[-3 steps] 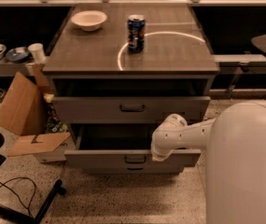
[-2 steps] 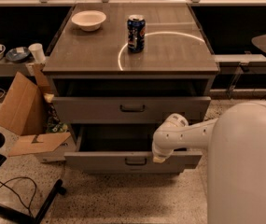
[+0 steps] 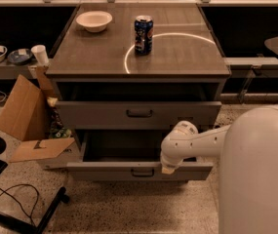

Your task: Open middle drawer

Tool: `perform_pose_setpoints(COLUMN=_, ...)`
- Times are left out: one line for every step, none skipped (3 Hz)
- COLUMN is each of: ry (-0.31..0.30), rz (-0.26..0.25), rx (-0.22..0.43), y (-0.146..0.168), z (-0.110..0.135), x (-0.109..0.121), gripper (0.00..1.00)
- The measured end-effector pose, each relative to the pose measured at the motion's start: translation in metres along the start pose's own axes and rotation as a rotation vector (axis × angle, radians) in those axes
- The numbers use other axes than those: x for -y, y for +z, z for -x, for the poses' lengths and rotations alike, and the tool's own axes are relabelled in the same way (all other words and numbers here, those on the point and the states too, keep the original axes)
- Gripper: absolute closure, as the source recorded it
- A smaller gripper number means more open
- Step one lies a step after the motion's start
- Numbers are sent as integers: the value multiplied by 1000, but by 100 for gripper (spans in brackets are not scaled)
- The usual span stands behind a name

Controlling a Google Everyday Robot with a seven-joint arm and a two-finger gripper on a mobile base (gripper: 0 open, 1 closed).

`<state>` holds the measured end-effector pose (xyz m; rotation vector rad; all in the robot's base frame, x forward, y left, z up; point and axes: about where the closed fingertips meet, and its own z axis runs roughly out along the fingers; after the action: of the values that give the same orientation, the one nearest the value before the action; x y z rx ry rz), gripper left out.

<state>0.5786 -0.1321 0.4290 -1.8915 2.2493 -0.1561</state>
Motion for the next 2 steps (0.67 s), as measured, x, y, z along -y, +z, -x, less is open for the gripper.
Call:
perform_pose_setpoints(ry=9, rz=3, rx=-9, y=-3, z=-2, x=-5, gripper=100)
perform_pose_setpoints(ry=27, rz=9, rx=-20, y=-7, z=-4, x=-12, gripper=100)
